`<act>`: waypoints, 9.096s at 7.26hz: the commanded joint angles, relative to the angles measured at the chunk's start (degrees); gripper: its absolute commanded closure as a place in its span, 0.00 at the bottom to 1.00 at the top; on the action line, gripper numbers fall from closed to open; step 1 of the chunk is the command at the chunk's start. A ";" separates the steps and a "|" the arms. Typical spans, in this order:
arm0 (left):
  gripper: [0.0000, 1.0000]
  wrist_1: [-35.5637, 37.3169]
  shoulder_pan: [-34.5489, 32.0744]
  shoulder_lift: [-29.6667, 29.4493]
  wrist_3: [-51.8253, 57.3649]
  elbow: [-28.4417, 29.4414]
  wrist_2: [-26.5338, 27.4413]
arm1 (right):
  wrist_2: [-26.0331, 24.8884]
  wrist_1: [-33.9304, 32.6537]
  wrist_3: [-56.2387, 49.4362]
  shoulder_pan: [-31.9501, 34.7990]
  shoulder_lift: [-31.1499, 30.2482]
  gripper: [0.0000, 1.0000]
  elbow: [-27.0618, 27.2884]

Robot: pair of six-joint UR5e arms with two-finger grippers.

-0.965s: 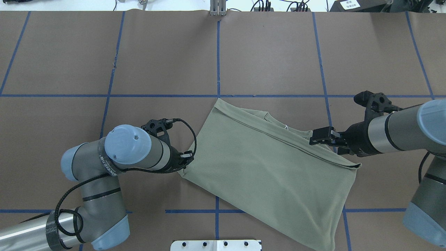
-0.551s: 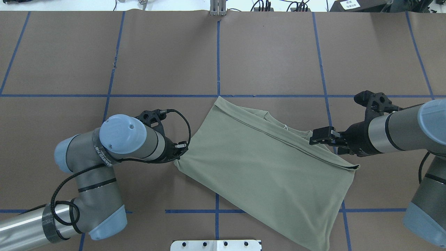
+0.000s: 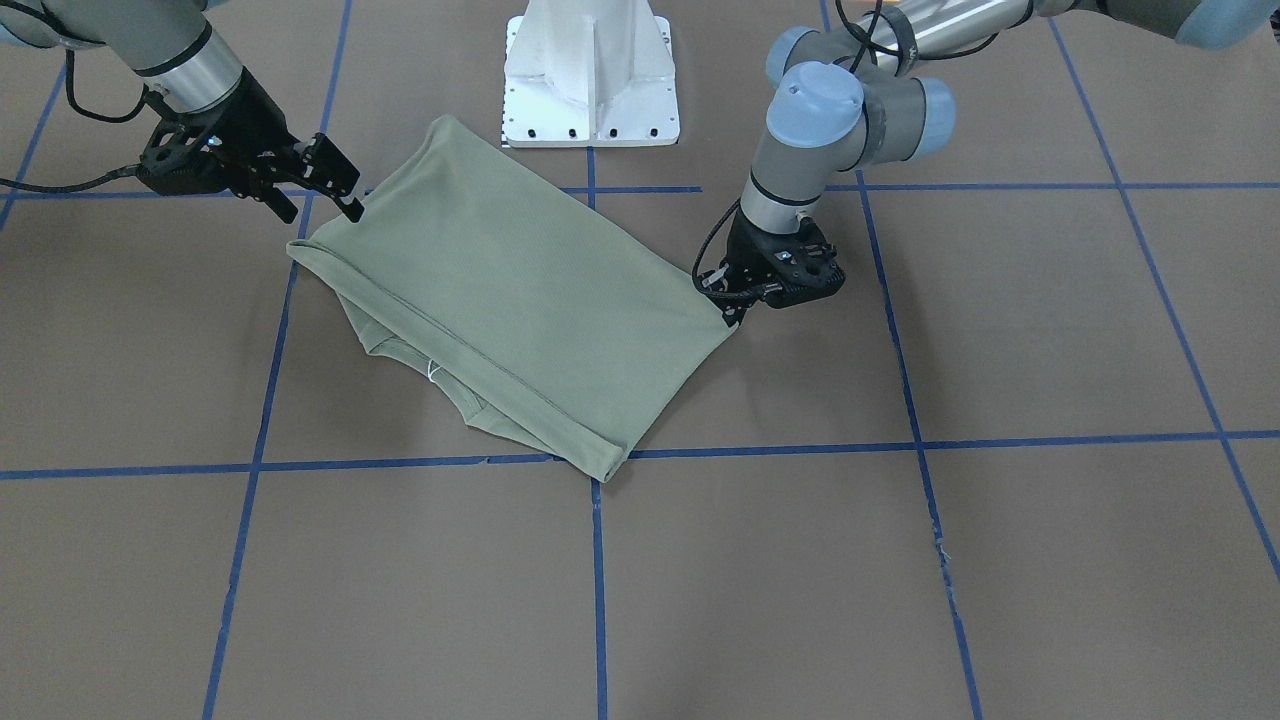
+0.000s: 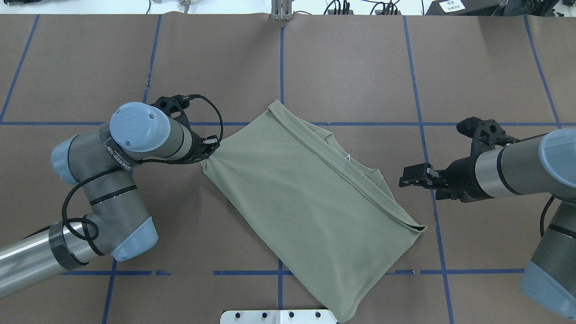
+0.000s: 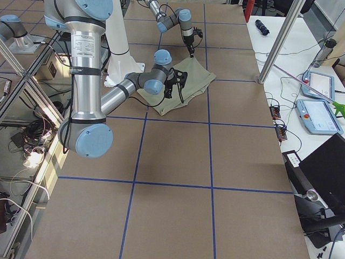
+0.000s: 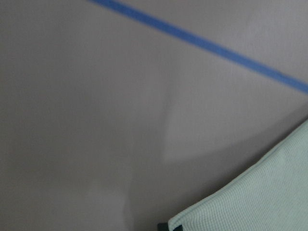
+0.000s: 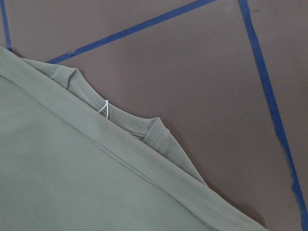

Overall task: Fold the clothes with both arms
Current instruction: 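Pull the shirt corner away from the robot with the left gripper, then release the left gripper and move the right gripper over the shirt, then lower the right gripper onto the shirt's long folded edge, then slide the right gripper along the folded edge away from the robot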

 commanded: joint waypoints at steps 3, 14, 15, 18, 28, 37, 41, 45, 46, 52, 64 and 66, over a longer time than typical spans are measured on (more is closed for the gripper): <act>1.00 -10.68 -6.60 -6.12 5.74 14.36 2.30 | 0.07 -0.09 0.09 0.16 1.52 0.00 -0.05; 1.00 -34.27 -7.57 -30.66 10.84 52.44 12.25 | -1.16 -0.35 0.09 -0.19 2.23 0.00 -0.05; 0.88 -34.27 -8.27 -30.66 10.84 52.45 12.25 | -1.16 -0.35 0.09 -0.19 2.31 0.00 -0.22; 0.00 -34.10 -13.08 -30.40 16.00 51.92 7.54 | -2.92 -0.97 0.00 -0.80 4.59 0.00 -2.76; 0.00 -9.76 -14.78 -2.72 25.52 0.35 -10.93 | -11.07 -32.51 -15.29 -7.55 32.72 0.00 -19.63; 0.00 -10.90 -12.23 -1.04 24.73 1.38 -11.04 | -13.99 -38.67 -15.29 -15.31 33.96 0.00 -22.90; 0.00 -10.90 -11.88 -1.04 24.73 1.29 -10.95 | -13.64 -38.76 -15.29 -14.70 33.17 0.00 -22.11; 0.00 -10.90 -11.70 -1.04 24.73 1.38 -10.95 | -13.38 -38.67 -15.38 -13.38 31.50 0.00 -21.67; 0.00 -10.90 -11.35 -1.04 24.64 1.38 -10.86 | -13.29 -38.76 -15.47 -12.59 31.23 0.00 -21.32; 0.00 -10.98 -11.26 -1.21 25.52 1.12 -10.86 | -13.64 -38.41 -23.27 -5.57 29.89 0.00 -15.86; 0.00 -12.13 -11.70 -1.21 25.34 1.29 -11.04 | -7.49 -32.78 -28.11 -3.37 37.74 0.00 -34.59; 0.00 -12.13 -11.70 -1.30 25.25 1.21 -11.04 | -4.35 -32.78 -29.70 -0.12 35.64 0.00 -33.20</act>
